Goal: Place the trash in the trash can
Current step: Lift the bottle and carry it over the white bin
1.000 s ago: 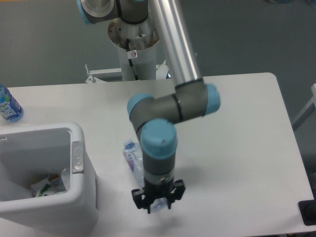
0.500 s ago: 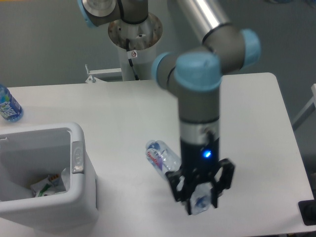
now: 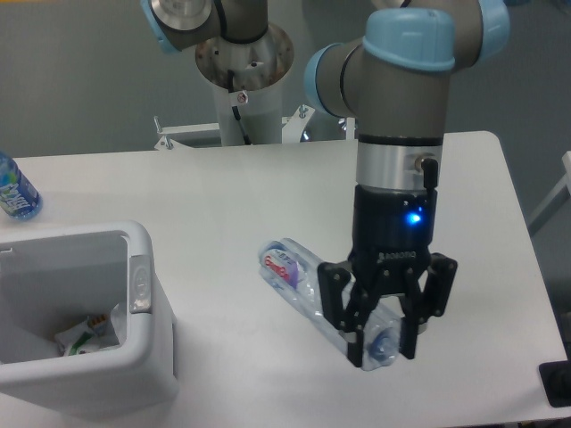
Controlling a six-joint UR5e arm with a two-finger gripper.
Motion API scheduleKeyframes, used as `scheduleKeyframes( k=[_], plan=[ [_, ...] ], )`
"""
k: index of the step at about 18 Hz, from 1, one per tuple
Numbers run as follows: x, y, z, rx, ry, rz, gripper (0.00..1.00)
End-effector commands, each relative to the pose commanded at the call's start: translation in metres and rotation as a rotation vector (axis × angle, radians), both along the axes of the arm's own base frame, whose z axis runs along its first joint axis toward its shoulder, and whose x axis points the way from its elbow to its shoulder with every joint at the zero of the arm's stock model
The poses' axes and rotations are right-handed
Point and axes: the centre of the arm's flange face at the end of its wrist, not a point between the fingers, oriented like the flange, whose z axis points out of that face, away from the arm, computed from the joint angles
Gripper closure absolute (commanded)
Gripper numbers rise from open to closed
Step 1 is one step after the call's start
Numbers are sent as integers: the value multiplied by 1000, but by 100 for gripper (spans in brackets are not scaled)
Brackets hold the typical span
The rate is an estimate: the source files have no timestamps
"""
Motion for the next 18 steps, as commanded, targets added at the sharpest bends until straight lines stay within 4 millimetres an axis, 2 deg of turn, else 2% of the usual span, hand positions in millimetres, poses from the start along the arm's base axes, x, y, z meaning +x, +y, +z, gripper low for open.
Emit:
scheduleKeyframes(
  k=[12, 18],
  plan=[
    [90, 44, 26, 42, 37, -131, 41],
    [132, 65, 27, 53, 46, -197, 41]
  ],
)
